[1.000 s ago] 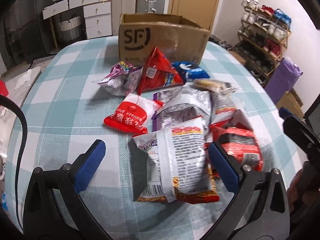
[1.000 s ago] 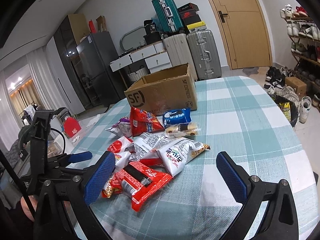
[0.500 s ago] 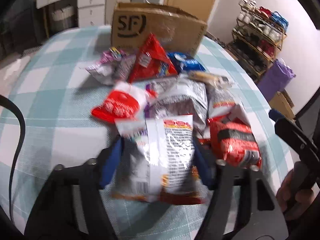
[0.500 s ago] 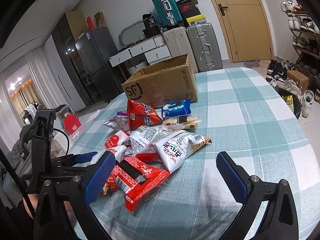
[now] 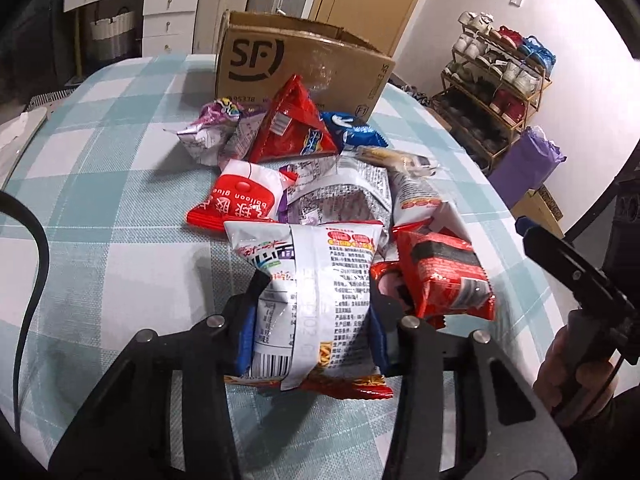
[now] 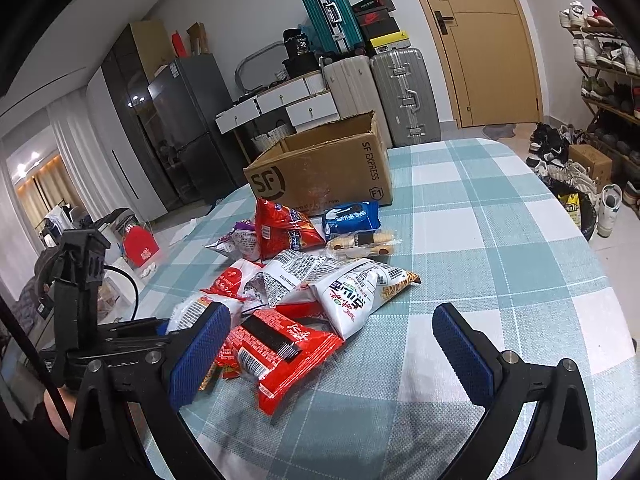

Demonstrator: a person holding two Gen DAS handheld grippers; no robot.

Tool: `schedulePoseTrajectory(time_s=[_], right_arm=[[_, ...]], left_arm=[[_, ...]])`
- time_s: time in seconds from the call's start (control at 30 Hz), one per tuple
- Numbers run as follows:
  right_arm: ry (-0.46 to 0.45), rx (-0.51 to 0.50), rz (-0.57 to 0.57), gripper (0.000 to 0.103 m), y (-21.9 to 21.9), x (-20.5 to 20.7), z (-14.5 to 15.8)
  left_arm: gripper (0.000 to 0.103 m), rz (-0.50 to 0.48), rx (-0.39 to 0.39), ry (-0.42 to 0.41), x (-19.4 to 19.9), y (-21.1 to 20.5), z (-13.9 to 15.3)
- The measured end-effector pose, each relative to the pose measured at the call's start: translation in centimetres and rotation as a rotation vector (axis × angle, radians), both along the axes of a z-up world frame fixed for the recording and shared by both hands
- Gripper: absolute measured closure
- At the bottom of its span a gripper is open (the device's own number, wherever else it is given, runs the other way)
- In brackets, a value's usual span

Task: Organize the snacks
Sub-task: 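Lift the white chip bag with the left gripper while the right gripper grasps a red packet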

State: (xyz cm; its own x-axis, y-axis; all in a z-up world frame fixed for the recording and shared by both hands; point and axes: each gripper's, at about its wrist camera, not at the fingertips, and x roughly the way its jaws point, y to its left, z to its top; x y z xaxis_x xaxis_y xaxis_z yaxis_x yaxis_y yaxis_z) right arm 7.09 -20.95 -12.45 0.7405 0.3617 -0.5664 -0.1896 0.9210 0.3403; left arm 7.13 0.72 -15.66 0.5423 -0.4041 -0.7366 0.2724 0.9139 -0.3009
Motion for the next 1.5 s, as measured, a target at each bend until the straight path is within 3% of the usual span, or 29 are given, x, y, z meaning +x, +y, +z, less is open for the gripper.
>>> schedulePoseTrajectory(time_s=[0.37, 0.77, 0.9, 1.2, 1.23, 1.3, 1.37, 1.43, 1.5], right_arm=[[0.014, -0.001, 0.000, 0.000, 0.3, -1.0, 0.6], [0.156, 0.047, 0.037, 0.000, 2.0, 0.6, -1.7], [0.215, 0.129, 0.056, 0.000, 1.9, 1.4, -2.9], [0.288, 0.209, 0.079, 0.001, 2.8, 3.3, -4.2], [0.295, 0.215, 0.076, 0.003, 2.9, 3.6, -4.4], [0.308, 0.251, 0.085, 0.021, 2.9, 3.9, -4.7], [0.319, 0.273, 0.090, 0.024, 2.9, 4.2, -5.0], [0.321, 0.281, 0.086, 0.034, 2.9, 4.3, -5.0], [0.317, 0.305, 0.096, 0.050, 2.9, 4.2, -5.0]], left_arm=[[0.062, 0.015, -0.035, -0.044, -1.8, 2.2, 2.0], [0.062, 0.051, -0.023, -0.081, -4.0, 5.4, 3.7], [0.062, 0.049, -0.025, -0.076, -4.4, 5.8, 3.6], [0.062, 0.057, -0.030, -0.085, -4.8, 6.6, 3.7], [0.062, 0.059, -0.031, -0.083, -4.8, 6.8, 3.7], [0.062, 0.063, -0.032, -0.079, -4.8, 6.9, 3.6], [0.062, 0.064, -0.032, -0.072, -4.9, 7.0, 3.4], [0.062, 0.065, -0.031, -0.069, -4.9, 7.0, 3.3], [0.062, 0.066, -0.032, -0.066, -4.7, 6.9, 3.2]])
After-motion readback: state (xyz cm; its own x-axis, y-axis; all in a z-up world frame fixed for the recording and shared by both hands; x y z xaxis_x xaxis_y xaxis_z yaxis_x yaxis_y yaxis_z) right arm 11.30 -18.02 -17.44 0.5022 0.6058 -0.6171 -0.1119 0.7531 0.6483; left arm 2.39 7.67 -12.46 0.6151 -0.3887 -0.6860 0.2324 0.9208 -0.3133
